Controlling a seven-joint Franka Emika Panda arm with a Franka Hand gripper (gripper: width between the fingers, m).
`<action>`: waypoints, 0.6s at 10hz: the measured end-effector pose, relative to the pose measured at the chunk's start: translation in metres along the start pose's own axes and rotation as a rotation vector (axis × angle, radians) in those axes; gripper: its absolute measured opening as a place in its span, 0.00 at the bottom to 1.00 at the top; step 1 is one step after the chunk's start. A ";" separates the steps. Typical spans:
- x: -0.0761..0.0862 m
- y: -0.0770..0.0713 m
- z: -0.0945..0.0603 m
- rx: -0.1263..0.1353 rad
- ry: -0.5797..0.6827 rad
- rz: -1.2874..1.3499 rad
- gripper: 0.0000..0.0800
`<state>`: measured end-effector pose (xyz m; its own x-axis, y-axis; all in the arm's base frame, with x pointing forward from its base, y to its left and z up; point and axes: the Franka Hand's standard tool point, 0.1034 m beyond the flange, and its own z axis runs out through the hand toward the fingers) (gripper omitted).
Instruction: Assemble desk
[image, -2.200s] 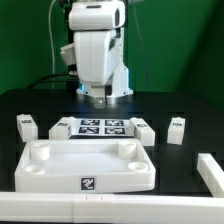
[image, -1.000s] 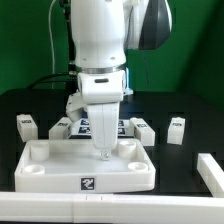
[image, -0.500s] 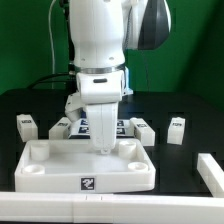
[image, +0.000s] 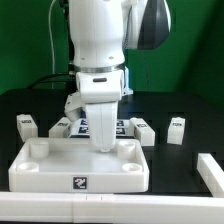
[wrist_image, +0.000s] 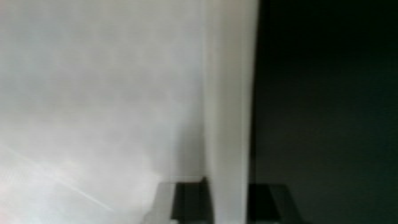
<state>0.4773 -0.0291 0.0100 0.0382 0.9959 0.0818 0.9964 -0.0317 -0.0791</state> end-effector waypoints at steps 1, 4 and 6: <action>0.000 0.000 0.000 0.000 0.000 0.000 0.08; 0.021 0.005 0.001 -0.002 -0.006 -0.015 0.08; 0.045 0.014 0.003 -0.010 0.004 0.011 0.08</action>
Offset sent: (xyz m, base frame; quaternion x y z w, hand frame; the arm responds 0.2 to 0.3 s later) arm 0.0171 0.0449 -0.0041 0.0028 0.0014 -0.0159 0.9999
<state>0.4932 0.0160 0.0096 0.0495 0.9952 0.0848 0.9966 -0.0436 -0.0705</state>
